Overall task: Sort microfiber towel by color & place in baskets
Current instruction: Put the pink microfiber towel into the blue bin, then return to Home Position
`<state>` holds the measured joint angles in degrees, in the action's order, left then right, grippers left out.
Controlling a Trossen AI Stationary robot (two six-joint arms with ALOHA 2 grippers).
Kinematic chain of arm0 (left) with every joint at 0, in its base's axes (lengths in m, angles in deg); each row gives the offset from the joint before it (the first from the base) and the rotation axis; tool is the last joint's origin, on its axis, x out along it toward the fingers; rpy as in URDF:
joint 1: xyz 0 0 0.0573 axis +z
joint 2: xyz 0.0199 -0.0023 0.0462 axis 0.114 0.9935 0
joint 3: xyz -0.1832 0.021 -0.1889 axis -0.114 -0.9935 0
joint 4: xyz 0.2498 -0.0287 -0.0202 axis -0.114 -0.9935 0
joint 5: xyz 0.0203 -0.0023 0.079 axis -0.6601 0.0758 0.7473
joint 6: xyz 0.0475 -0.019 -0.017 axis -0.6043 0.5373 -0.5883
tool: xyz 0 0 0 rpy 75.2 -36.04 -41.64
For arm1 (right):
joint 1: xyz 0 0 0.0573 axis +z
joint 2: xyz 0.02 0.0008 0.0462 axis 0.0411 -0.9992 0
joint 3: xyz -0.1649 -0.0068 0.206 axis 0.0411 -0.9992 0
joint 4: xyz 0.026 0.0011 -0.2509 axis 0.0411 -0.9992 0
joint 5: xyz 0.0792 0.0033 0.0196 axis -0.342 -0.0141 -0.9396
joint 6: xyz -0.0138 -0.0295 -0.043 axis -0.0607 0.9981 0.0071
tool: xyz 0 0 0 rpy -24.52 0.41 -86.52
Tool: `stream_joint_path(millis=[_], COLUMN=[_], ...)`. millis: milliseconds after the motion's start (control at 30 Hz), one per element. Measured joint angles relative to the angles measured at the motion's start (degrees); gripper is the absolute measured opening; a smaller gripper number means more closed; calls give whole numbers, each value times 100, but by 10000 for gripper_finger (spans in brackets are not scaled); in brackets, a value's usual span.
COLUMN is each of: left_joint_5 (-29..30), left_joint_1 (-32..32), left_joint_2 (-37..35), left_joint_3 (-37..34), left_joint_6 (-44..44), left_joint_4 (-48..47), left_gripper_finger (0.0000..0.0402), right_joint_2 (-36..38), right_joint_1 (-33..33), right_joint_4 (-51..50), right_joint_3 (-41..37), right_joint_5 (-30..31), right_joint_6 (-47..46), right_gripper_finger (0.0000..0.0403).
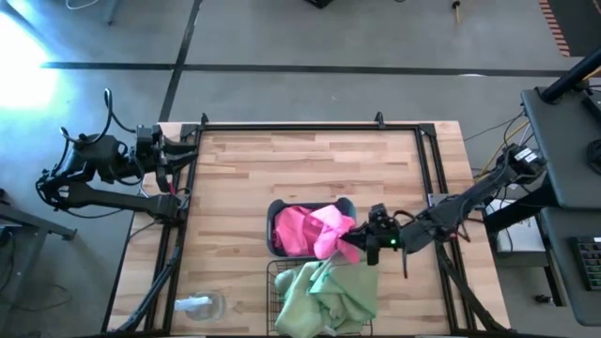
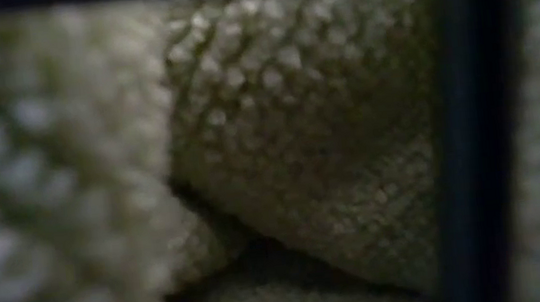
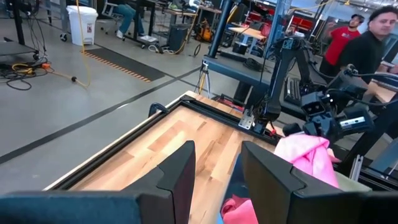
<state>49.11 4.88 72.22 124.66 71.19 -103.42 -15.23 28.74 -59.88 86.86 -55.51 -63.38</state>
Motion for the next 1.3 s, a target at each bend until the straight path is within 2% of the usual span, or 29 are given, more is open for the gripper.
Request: stream_joint_path(millis=[267, 467, 700, 767, 900, 1067, 1300], left_joint_5=[0, -2, -165, -175, -303, -578, -1278], left_joint_1=[2, 0, -1, -1, -1, -1, -1], left_joint_2=[2, 0, 0, 0, 0, 0, -79], left_joint_3=[-2, -2, -2, -2, -2, -2, -2], left_joint_6=[-62, -65, -150, -150, -150, -152, -674], left_joint_4=[-23, -126, -146, -198, -307, -115, 141], left_gripper_finger=[116, 116, 116, 116, 116, 116, 116], right_joint_2=[-470, -719, -1001, -1049, -1096, -1158, -1219], right_joint_1=[-332, -532, -761, -828, -910, -914, -886], right_joint_4=[1134, 1114, 1012, 801, -261, -1714, -2531], right_joint_3=[1, 224, 783, 974, 1444, 2244, 3341], right_joint_5=[-378, -725, -982, -1188, -1561, -1575, -1577], right_joint_6=[249, 288, 932, 1002, 978, 1121, 2677], right_gripper_finger=[15, 51, 100, 108, 116, 111, 96])
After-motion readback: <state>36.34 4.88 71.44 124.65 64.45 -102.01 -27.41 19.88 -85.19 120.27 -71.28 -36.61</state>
